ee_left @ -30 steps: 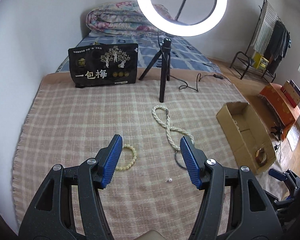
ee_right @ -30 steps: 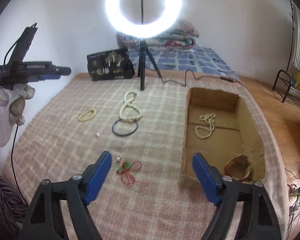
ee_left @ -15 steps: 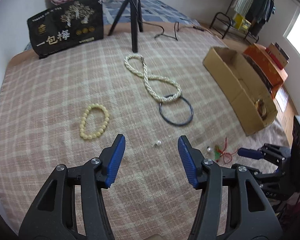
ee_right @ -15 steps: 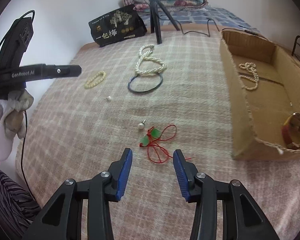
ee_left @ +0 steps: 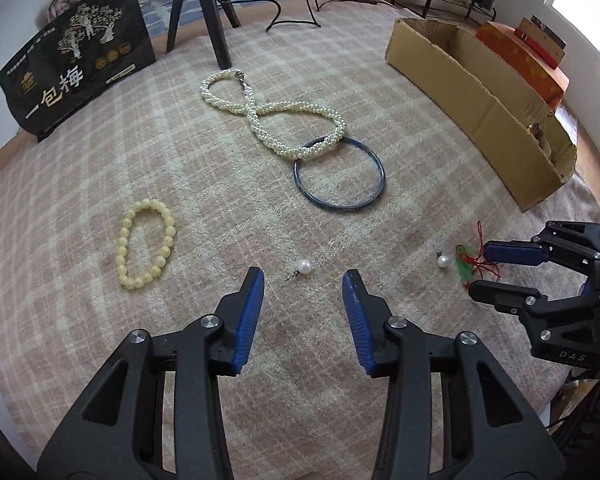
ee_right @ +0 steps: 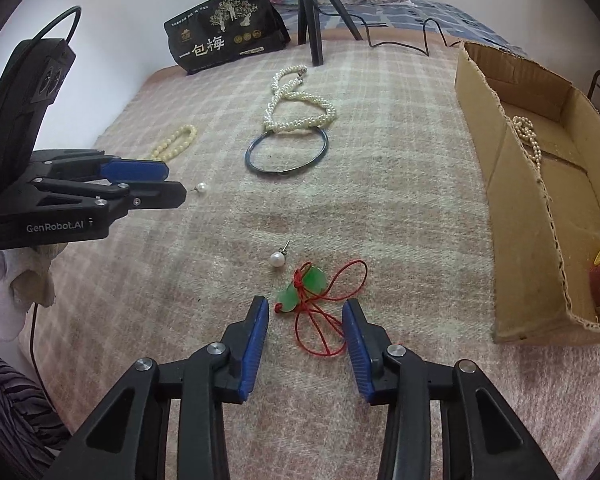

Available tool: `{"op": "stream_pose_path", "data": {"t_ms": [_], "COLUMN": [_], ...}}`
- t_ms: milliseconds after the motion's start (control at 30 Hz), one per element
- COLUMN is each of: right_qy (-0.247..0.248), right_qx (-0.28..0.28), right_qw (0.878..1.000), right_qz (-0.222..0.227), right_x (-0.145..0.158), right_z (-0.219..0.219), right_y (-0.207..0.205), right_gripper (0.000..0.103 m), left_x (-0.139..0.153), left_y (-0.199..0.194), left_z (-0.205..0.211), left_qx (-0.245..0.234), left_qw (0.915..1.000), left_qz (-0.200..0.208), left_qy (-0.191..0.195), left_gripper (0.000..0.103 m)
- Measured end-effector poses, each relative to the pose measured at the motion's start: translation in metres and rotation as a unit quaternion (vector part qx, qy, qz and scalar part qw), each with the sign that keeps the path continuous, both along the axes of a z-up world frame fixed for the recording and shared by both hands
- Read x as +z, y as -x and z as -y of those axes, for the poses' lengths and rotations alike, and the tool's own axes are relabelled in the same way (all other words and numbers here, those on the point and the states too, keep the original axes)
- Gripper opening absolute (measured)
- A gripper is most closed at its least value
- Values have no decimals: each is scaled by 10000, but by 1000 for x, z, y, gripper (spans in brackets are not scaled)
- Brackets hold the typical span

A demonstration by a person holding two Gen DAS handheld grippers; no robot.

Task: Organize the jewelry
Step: 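Close the right tool on the green pendant while the left tool grasps the pearl earring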

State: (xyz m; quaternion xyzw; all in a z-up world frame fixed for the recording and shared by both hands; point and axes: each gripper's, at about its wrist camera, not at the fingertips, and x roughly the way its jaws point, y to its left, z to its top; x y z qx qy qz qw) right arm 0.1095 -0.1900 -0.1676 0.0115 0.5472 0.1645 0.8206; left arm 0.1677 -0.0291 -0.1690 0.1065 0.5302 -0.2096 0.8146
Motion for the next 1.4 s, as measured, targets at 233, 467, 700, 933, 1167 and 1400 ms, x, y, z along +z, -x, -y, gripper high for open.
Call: {"op": "stream_pose_path", "data": {"t_ms": [233,467,700,933,1167,1400], "right_qy": [127,241,402,350,584,422], "right_qx": [7,46,93,97,262,236], "right_qw": [9999,9997,9991,9993,9978,9987], "right_qz": [60,86,123,51,148,135], "right_x": [0,-3,-6,-5,-7,-6], "right_z": [-2,-6,-11,-12,-17,-8], "right_y": [-2,-5,-8,-11,-10,-10], "right_gripper": [36,35,33,39,30,10], "left_x": [-11,-19,-23,-24,-24,-22], "left_y": [-6,-10,-13,-13,-14,-12], "left_z": [6,5,6,7,6,5], "left_qx": [-108,-105,-36,-47,-18,47], "left_qw": [9998,9998,9998,9998,9998,9999], "left_qz": [31,-37,-64,-66,-69,-41], "left_qy": [-184,-190,-186,-184,-158,-158], "left_gripper": [29,23,15,8,7,6]}}
